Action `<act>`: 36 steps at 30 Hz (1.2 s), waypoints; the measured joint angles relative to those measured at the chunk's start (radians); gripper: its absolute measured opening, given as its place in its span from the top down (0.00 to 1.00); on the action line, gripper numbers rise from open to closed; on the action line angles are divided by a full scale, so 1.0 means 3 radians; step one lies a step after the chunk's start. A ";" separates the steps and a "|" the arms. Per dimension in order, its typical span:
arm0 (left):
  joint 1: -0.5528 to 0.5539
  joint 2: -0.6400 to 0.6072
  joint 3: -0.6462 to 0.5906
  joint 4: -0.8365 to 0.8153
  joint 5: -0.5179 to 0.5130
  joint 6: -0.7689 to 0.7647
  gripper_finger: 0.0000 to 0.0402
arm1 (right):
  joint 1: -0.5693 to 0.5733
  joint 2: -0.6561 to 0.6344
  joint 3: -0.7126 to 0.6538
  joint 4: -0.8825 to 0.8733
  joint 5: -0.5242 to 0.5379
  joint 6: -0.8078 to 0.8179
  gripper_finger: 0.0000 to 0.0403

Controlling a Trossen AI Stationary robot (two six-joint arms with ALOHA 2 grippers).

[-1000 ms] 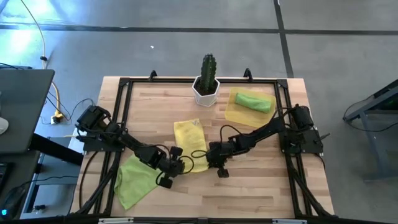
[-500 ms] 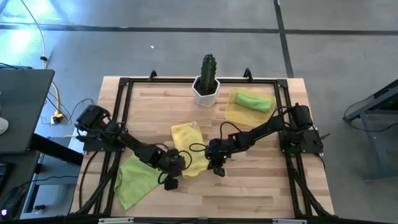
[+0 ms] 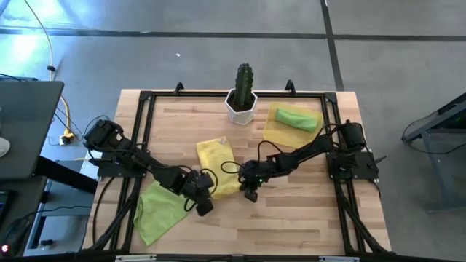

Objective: Roll microfiber towels into tight, uniform cylinder then place into a basket
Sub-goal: Roll the yellow towel

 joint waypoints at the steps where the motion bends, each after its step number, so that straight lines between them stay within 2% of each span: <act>1: 0.0000 0.0000 0.0000 -0.0051 -0.0016 -0.0049 1.00 | 0.0000 -0.0001 0.0001 -0.0007 0.0036 -0.0001 1.00; 7: -0.0030 -0.0115 0.0006 -0.0070 -0.0172 -0.0056 1.00 | -0.0001 -0.0003 0.0001 -0.0053 -0.0021 -0.0042 1.00; 13: -0.0051 -0.0114 0.0003 -0.0166 -0.0173 -0.0245 1.00 | -0.0059 -0.0005 0.0003 -0.0017 -0.0129 0.0185 1.00; 20: -0.0052 -0.0114 0.0004 -0.0457 -0.0302 -0.0677 1.00 | -0.0103 -0.0006 0.0004 0.0035 0.0037 0.0421 1.00; 28: -0.0053 -0.0114 0.0003 -0.0559 -0.0433 -0.0953 1.00 | -0.0106 -0.0006 0.0005 0.0089 0.0333 0.0267 1.00; 32: -0.0056 -0.0108 0.0004 -0.0604 -0.0442 -0.1077 1.00 | -0.0106 -0.0006 0.0005 0.0101 0.0299 0.0190 0.98; 36: -0.0068 -0.0083 0.0001 -0.0726 -0.0419 -0.1234 1.00 | -0.0106 -0.0006 0.0004 0.0094 0.0195 -0.0057 0.91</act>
